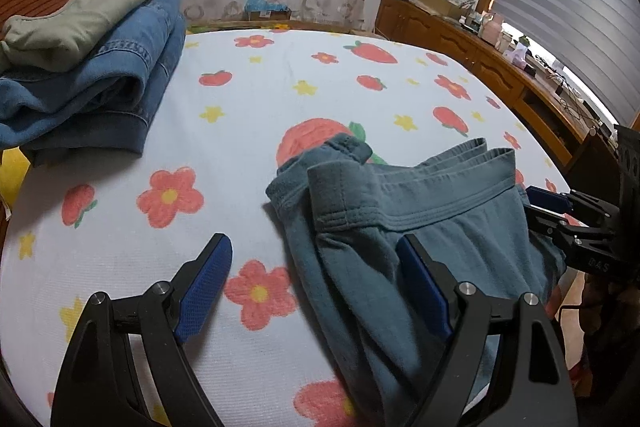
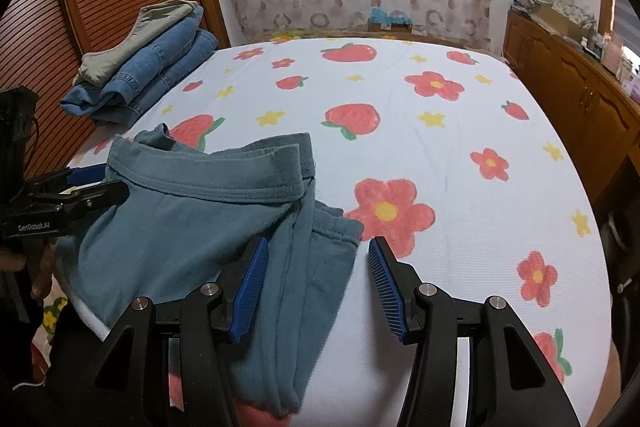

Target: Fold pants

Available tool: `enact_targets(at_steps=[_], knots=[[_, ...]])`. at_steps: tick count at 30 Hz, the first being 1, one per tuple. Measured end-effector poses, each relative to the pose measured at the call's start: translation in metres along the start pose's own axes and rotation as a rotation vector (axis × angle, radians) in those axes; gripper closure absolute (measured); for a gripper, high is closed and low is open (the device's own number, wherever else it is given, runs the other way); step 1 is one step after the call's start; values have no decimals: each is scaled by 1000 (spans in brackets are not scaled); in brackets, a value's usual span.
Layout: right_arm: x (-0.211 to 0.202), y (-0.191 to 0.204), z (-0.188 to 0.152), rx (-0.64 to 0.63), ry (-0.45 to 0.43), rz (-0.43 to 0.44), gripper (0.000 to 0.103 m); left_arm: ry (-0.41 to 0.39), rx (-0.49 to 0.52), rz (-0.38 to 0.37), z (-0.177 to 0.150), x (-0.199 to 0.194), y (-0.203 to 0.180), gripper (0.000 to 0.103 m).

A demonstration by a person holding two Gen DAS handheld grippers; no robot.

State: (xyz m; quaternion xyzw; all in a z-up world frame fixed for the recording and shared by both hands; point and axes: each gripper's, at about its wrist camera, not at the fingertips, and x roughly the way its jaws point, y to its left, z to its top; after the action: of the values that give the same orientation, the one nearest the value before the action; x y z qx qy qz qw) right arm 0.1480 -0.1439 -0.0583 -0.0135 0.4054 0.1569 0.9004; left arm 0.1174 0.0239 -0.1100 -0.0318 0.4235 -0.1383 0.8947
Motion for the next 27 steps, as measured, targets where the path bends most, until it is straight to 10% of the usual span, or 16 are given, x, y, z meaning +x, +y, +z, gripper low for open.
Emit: enact_targets(at_steps=[17,22,27], knots=[[3,12,-19,-9,-111,5,49,-5,37,14,1,4,-3,16],[3,14,-21,-25,-106,-3,49,-9,-15,-82,4,-2,5,16],[3,15,-19,-21,-105,-2,52,-46,-29,-110,10,-9,5,39]])
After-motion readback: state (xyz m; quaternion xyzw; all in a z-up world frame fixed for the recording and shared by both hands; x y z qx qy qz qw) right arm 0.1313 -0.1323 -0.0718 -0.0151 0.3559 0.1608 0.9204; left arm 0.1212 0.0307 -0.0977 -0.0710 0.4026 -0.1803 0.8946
